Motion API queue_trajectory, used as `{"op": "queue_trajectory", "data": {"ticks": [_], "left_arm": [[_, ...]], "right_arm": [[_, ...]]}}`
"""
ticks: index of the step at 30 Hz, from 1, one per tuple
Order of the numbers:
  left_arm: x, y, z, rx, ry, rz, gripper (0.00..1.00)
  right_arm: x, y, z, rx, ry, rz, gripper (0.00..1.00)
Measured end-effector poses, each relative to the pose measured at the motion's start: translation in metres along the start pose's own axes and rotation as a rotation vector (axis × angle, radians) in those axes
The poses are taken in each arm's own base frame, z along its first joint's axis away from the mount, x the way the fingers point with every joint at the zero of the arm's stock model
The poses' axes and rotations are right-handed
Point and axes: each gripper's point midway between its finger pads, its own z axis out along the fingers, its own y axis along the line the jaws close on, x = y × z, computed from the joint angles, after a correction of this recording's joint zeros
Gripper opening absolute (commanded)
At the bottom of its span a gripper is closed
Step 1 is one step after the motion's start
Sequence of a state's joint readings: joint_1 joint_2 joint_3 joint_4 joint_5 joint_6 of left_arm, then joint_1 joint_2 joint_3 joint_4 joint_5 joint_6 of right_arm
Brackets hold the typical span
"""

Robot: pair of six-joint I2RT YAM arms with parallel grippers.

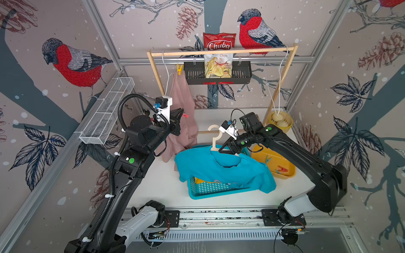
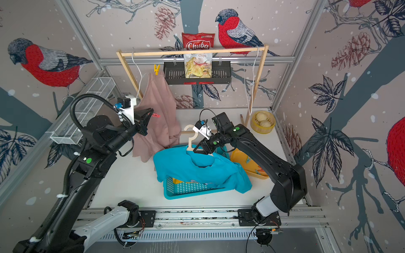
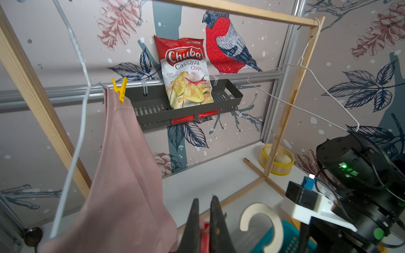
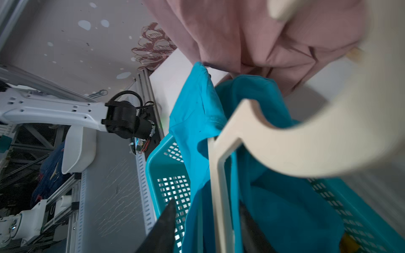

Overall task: Remove the clothespins securing t-shirts to the hanger
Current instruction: Place the hanger in the basket, then place the clothespin in the storage box.

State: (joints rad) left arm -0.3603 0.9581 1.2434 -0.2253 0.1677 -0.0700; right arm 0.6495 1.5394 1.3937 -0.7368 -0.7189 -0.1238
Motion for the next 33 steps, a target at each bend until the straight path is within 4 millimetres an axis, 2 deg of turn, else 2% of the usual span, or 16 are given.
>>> {"op": "queue_trajectory", "data": {"ticks": [3,6,8,10,13,17,21,26,29,33], "left_arm": [[0.018,-0.004,0.008,0.035,0.027,-0.073,0.00],[0.035,-0.010,0.018,0.082,0.058,-0.148,0.00],[0.045,-0.017,0.025,0.104,0.083,-0.185,0.00],[0.056,-0.035,0.032,0.146,0.107,-0.207,0.00],[0.070,-0.056,0.042,0.197,0.140,-0.234,0.00],[0.085,-0.060,0.054,0.186,0.174,-0.281,0.00],[0.086,-0.058,0.057,0.165,0.162,-0.325,0.00],[0.092,-0.054,0.061,0.135,0.173,-0.383,0.00],[0.100,-0.054,0.065,0.124,0.206,-0.420,0.00],[0.101,-0.061,0.065,0.158,0.232,-0.446,0.00]], "right_arm": [[0.000,-0.010,0.002,0.068,0.022,0.018,0.68],[0.000,-0.016,-0.006,0.156,0.019,0.013,0.70],[-0.005,-0.020,-0.020,0.236,-0.012,0.009,0.70],[-0.013,-0.024,-0.039,0.348,-0.073,-0.009,0.70],[-0.024,-0.023,-0.063,0.490,-0.179,-0.055,0.76],[-0.028,-0.013,-0.073,0.554,-0.280,-0.101,0.79],[-0.039,-0.006,-0.072,0.564,-0.344,-0.131,0.78],[-0.050,0.009,-0.058,0.532,-0.393,-0.170,0.80],[-0.061,0.010,-0.046,0.520,-0.397,-0.191,0.79],[-0.085,0.009,-0.027,0.483,-0.373,-0.222,0.72]]}}
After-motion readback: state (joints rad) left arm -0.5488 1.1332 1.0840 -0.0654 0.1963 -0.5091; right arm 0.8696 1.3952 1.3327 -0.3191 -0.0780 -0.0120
